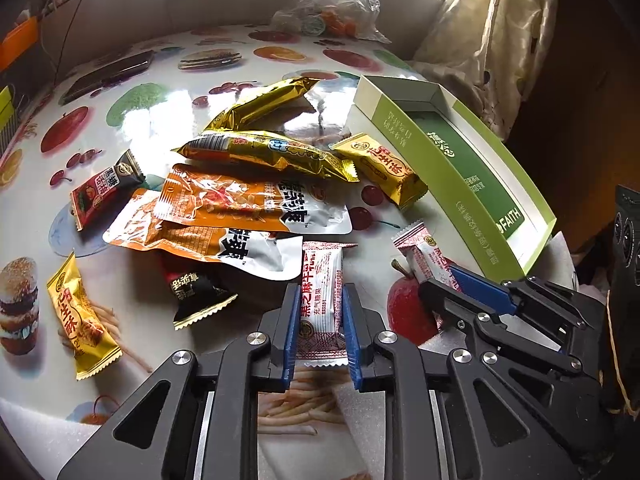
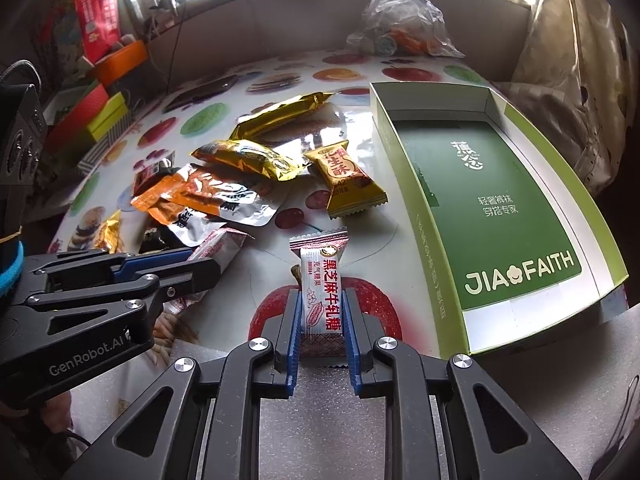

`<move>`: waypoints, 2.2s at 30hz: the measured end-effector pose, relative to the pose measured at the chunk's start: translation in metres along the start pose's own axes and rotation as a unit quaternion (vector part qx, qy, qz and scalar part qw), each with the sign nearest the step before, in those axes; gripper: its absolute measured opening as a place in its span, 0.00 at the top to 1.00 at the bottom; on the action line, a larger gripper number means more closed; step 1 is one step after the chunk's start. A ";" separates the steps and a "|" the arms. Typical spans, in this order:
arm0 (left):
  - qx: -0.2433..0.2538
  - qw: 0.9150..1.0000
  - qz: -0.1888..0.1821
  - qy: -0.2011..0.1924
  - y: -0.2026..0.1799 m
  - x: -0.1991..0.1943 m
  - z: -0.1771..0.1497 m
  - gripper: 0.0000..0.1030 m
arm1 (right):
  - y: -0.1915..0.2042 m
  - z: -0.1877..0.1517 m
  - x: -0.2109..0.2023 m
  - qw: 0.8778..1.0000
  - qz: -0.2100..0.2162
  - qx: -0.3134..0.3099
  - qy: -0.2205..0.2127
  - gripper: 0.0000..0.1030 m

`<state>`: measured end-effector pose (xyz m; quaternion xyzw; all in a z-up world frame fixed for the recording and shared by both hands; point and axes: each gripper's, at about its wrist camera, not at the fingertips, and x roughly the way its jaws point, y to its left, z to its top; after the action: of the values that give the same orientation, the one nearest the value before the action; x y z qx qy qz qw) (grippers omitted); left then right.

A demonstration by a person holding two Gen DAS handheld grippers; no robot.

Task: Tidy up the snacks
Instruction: 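Carry the bar in the right tool into the green box while the left tool carries its bar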

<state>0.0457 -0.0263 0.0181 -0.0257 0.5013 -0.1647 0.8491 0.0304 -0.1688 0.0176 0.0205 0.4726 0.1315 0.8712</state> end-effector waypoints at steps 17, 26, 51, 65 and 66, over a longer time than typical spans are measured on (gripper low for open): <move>0.001 0.999 -0.008 -0.047 -0.004 -0.041 0.021 0.79 | 0.000 0.018 -0.034 0.998 0.014 0.006 -0.054 0.82; 0.020 0.997 -0.034 -0.067 -0.026 -0.048 0.049 0.79 | -0.024 0.030 -0.058 0.996 -0.009 0.025 -0.084 0.82; 0.052 0.993 -0.100 -0.032 -0.105 0.017 0.096 0.79 | -0.113 0.039 -0.057 0.991 -0.066 0.086 -0.083 0.82; 0.049 0.995 -0.088 0.014 -0.119 0.061 0.095 0.79 | -0.133 0.035 -0.022 0.993 -0.079 0.083 -0.043 0.82; 0.049 0.995 -0.087 0.013 -0.119 0.062 0.095 0.79 | -0.134 0.035 -0.020 0.993 -0.079 0.083 -0.041 0.82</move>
<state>0.1247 -0.1694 0.0381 -0.0260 0.4999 -0.2628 0.8248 0.0770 -0.2995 0.0316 0.0603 0.4458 0.0217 0.8928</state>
